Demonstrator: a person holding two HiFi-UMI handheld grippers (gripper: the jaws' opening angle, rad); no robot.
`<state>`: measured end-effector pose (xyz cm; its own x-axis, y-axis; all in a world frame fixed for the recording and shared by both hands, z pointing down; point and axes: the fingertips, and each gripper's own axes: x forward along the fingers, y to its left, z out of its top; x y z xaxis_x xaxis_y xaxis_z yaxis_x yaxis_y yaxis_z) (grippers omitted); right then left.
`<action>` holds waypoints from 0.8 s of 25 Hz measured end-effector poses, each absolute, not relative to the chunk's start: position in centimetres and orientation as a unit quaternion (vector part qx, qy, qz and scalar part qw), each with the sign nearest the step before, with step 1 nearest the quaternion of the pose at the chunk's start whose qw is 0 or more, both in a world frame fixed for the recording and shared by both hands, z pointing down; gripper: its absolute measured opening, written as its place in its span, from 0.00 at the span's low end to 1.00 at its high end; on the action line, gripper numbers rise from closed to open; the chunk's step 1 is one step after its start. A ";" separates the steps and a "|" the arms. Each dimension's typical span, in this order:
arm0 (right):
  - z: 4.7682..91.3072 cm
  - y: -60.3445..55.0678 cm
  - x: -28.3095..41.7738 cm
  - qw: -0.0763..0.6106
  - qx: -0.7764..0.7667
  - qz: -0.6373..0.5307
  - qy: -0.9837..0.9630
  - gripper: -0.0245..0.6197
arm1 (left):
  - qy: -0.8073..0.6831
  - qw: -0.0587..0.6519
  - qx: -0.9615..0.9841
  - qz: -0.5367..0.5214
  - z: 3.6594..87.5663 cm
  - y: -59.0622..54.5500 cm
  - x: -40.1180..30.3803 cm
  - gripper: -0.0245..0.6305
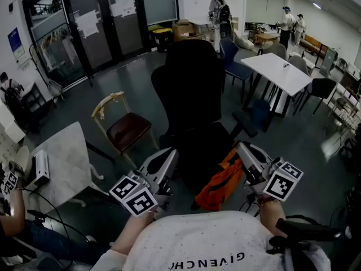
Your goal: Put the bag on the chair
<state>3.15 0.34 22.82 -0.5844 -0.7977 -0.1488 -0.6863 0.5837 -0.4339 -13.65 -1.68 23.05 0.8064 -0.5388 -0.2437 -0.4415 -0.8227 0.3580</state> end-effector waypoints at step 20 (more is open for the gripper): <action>26.1 -6.5 3.1 0.153 -0.441 -0.202 0.861 0.04 | -0.260 0.188 0.935 -0.151 26.9 -8.7 -13.0 0.04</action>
<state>3.15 -6.47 26.08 -0.5650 -0.8206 -0.0862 -0.6971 0.5306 -0.4822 -13.00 -8.75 26.87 0.8195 -0.5426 -0.1843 -0.4289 -0.7941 0.4307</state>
